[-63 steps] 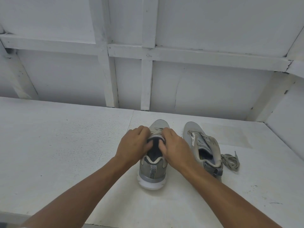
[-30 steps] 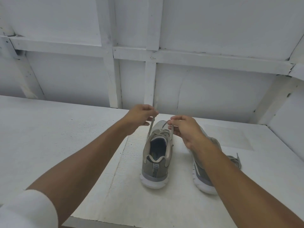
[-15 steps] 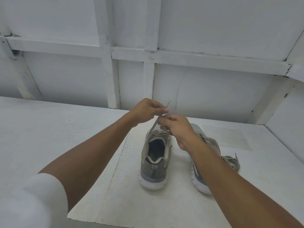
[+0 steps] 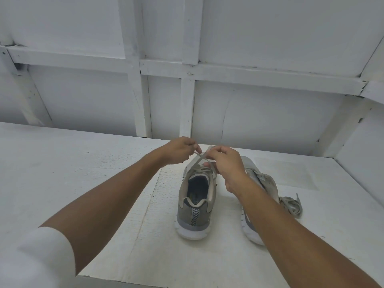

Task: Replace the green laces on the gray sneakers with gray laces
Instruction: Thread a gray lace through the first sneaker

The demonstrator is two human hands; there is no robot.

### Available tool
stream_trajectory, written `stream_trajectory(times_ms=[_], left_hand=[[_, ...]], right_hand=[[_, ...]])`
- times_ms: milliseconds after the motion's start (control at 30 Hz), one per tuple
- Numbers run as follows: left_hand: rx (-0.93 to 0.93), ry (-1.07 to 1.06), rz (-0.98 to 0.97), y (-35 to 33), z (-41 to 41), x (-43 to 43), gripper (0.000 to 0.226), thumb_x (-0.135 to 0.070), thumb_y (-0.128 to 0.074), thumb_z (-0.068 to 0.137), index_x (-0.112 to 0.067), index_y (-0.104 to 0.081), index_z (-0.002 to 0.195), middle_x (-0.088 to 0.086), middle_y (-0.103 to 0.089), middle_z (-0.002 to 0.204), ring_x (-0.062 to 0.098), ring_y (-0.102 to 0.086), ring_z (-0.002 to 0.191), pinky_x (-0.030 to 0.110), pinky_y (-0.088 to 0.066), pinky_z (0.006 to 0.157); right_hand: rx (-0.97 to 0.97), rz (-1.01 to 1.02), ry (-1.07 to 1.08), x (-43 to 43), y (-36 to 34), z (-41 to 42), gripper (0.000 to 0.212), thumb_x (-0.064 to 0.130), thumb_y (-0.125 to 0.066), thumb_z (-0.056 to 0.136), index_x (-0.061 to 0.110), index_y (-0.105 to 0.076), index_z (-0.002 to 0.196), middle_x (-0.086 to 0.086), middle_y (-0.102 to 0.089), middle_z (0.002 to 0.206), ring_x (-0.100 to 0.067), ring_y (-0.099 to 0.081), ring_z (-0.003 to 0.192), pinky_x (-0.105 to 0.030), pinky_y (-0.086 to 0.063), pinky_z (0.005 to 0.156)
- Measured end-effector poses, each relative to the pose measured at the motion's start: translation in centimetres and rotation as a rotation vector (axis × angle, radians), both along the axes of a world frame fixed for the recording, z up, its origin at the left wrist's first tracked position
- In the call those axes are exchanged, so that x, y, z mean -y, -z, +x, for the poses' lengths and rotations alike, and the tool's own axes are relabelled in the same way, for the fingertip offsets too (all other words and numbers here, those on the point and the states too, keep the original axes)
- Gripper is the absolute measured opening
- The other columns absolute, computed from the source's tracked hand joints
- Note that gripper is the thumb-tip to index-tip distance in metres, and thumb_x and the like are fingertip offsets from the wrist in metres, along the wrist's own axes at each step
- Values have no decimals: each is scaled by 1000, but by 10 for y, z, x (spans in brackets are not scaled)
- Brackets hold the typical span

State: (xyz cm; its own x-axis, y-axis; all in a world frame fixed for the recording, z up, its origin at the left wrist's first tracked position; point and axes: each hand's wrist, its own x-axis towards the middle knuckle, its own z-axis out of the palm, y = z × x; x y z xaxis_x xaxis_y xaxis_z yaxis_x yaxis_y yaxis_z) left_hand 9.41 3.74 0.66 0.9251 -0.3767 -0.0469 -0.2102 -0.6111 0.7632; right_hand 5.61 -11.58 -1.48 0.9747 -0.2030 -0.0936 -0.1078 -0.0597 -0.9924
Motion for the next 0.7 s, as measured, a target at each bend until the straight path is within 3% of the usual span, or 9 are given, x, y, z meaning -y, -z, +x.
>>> stream_trajectory(times_ms=[67,100,167,233,367,467,533,633,700], left_hand=[[52,21,92,-3,-4,3,31,-23,-43,101,-10,-71,107,13,-63,111,26,-57,98,36,-47,87],[85,39,148,-2,-5,3,30,-26,-47,100,-10,-72,108,9,-66,116,23,-58,99,32,-46,86],[138,80,233,-2,-5,3,28,-30,-56,96,-11,-72,109,2,-68,106,16,-59,88,23,-44,71],[155,100,261,0,-5,2,27,-31,-61,94,-11,-73,106,2,-69,99,14,-58,81,22,-41,66],[183,118,265,0,-5,2,24,-29,-62,93,-11,-73,105,-2,-66,89,9,-55,75,19,-39,63],[205,121,302,-4,-4,0,25,-31,-62,93,-12,-73,104,-12,-57,74,6,-50,67,17,-34,58],[193,133,292,-7,-3,0,24,-30,-63,92,-12,-73,105,-10,-59,78,8,-52,72,17,-36,61],[158,143,258,-7,-4,-1,24,-29,-62,93,-12,-73,106,-7,-63,87,12,-57,83,20,-40,70],[143,151,257,-5,-5,-2,25,-30,-60,94,-12,-73,105,-10,-62,81,9,-56,77,19,-39,67]], right_hand=[[3,-54,26,-2,0,0,7,10,-62,85,7,-69,87,-1,-70,91,-16,-69,59,-25,-52,63],[2,-88,40,-2,1,1,8,11,-62,85,7,-68,88,0,-70,88,-14,-69,58,-23,-49,60],[0,-159,63,-2,1,2,7,12,-62,83,9,-67,88,2,-69,84,-10,-66,53,-21,-44,54],[-3,-223,56,-2,1,3,4,13,-63,83,13,-66,85,4,-69,84,-8,-62,51,-22,-44,52],[-7,-401,-96,2,-2,-1,19,21,-60,83,24,-72,69,9,-72,76,-14,-65,70,-32,-53,66],[-54,-475,-225,5,-5,-6,17,26,-62,82,22,-75,72,8,-71,77,-12,-61,79,-29,-48,70],[-70,-474,-291,6,-5,-8,8,19,-65,84,16,-73,81,3,-68,83,-11,-56,75,-24,-45,64],[-75,-365,-280,5,-1,-7,13,5,-65,86,14,-68,76,3,-65,79,-12,-55,72,-19,-43,58],[-54,-330,-247,4,3,-7,13,3,-67,84,13,-67,75,2,-64,79,-14,-55,73,-17,-43,55]])
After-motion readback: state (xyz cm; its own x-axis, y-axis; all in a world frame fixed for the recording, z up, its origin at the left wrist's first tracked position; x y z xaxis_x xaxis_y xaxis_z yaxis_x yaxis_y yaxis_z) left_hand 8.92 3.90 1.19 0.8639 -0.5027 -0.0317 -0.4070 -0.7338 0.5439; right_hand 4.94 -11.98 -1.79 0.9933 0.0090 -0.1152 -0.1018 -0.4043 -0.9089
